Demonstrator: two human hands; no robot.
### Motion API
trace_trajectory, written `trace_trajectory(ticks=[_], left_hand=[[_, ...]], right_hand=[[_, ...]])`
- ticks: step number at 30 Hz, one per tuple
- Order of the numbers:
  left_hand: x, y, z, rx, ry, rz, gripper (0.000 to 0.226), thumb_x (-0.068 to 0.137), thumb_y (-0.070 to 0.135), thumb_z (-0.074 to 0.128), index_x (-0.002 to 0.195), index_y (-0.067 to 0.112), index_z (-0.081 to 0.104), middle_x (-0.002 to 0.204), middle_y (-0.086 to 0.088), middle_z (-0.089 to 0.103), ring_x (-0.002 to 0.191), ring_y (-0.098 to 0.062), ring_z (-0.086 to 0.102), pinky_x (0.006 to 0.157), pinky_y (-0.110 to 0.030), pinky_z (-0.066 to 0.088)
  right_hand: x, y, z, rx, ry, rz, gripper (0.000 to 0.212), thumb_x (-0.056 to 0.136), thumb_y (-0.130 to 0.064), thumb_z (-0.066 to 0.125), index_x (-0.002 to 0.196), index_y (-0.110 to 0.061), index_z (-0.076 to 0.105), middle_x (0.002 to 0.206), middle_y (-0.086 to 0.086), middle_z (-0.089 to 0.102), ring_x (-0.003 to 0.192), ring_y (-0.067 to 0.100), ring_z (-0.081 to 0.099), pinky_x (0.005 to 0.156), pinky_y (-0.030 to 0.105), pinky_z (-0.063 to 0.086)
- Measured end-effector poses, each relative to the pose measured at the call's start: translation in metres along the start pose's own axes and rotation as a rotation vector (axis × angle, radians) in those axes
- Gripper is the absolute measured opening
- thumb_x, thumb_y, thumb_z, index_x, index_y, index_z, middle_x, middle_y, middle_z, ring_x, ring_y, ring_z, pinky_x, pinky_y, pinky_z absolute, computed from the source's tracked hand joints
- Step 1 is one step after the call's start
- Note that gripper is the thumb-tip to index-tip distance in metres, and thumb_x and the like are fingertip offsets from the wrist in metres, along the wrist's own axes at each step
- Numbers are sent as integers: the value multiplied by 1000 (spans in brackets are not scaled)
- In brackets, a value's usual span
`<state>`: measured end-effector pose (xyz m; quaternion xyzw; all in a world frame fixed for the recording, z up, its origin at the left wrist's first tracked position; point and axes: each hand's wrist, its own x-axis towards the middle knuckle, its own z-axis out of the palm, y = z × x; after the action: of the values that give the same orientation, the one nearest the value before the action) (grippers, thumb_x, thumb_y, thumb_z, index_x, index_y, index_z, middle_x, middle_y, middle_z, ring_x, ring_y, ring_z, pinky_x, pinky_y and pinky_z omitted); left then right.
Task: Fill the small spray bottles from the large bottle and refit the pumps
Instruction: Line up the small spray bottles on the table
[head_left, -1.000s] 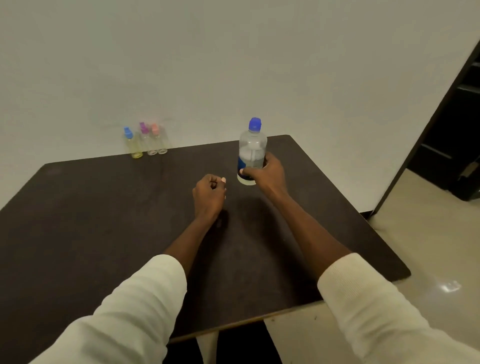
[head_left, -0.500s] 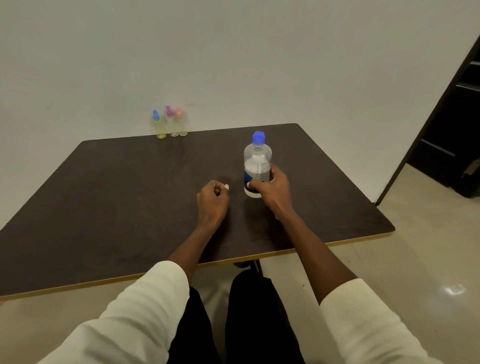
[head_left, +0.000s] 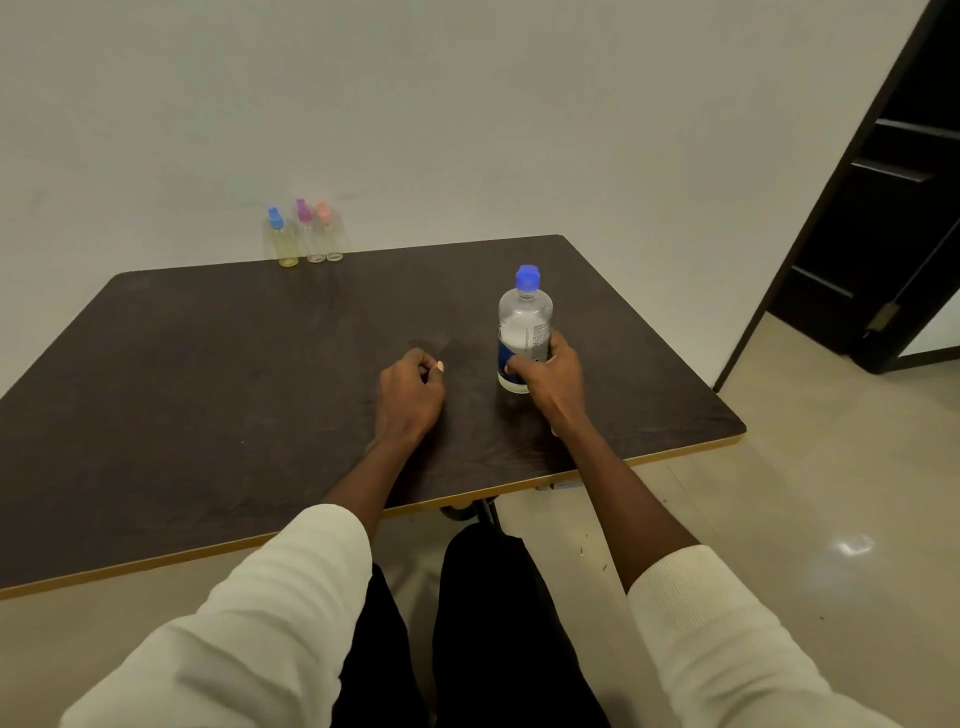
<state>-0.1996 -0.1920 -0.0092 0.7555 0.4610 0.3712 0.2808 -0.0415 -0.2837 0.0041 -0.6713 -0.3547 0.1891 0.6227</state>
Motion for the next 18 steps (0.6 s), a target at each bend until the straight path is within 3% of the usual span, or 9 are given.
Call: trace_trajectory(ticks=[4, 7, 9, 10, 13, 16, 18], left_hand=[[-1, 1, -1, 16, -17, 9, 9, 99, 21, 58, 98, 15, 64, 83, 4, 62, 72, -8, 58, 61, -21, 44], [-3, 2, -2, 8, -10, 15, 8, 99, 19, 58, 97, 14, 64, 85, 2, 62, 70, -7, 56, 59, -18, 40], [-5, 2, -3, -17, 0, 26, 9, 99, 19, 58, 97, 13, 65, 84, 1, 63, 70, -7, 55, 58, -17, 39], [-6, 2, -4, -38, 10, 33, 10, 99, 18, 58, 96, 12, 65, 83, 1, 63, 69, -7, 55, 58, -15, 39], [-12, 5, -10, -148, 112, 42, 9, 98, 14, 59, 90, 11, 64, 76, 3, 60, 65, -7, 53, 55, -10, 41], [-16, 3, -21, -254, 245, 2, 12, 98, 14, 60, 86, 14, 62, 71, 7, 57, 62, -5, 51, 56, -8, 42], [-14, -5, -32, -275, 283, -28, 11, 98, 15, 60, 86, 15, 61, 72, 8, 56, 63, -4, 51, 56, -8, 42]], right_hand=[[2, 5, -1, -10, -33, 0, 61, 76, -9, 73, 131, -17, 49, 116, -4, 58, 111, 18, 58, 75, 16, 49], [3, 7, 1, -44, -36, 13, 74, 73, -19, 79, 136, -20, 38, 130, -2, 48, 126, 21, 48, 90, 24, 49], [-4, 5, 4, -162, 137, -39, 94, 70, -33, 81, 146, -18, 28, 147, 5, 33, 137, 23, 34, 106, 36, 40], [-12, 2, 6, -209, 255, -126, 94, 70, -36, 80, 146, -15, 27, 147, 8, 29, 136, 23, 32, 107, 36, 38], [-36, -15, 22, -256, 455, -487, 71, 75, -34, 71, 132, -6, 40, 132, 14, 38, 121, 21, 40, 97, 27, 43], [-44, -33, 49, -253, 314, -655, 41, 80, -19, 66, 115, -6, 51, 116, 10, 47, 105, 15, 47, 87, 21, 44], [-42, -41, 69, -221, 177, -598, 24, 82, -7, 62, 104, -8, 54, 104, 6, 52, 88, 8, 48, 77, 19, 43]])
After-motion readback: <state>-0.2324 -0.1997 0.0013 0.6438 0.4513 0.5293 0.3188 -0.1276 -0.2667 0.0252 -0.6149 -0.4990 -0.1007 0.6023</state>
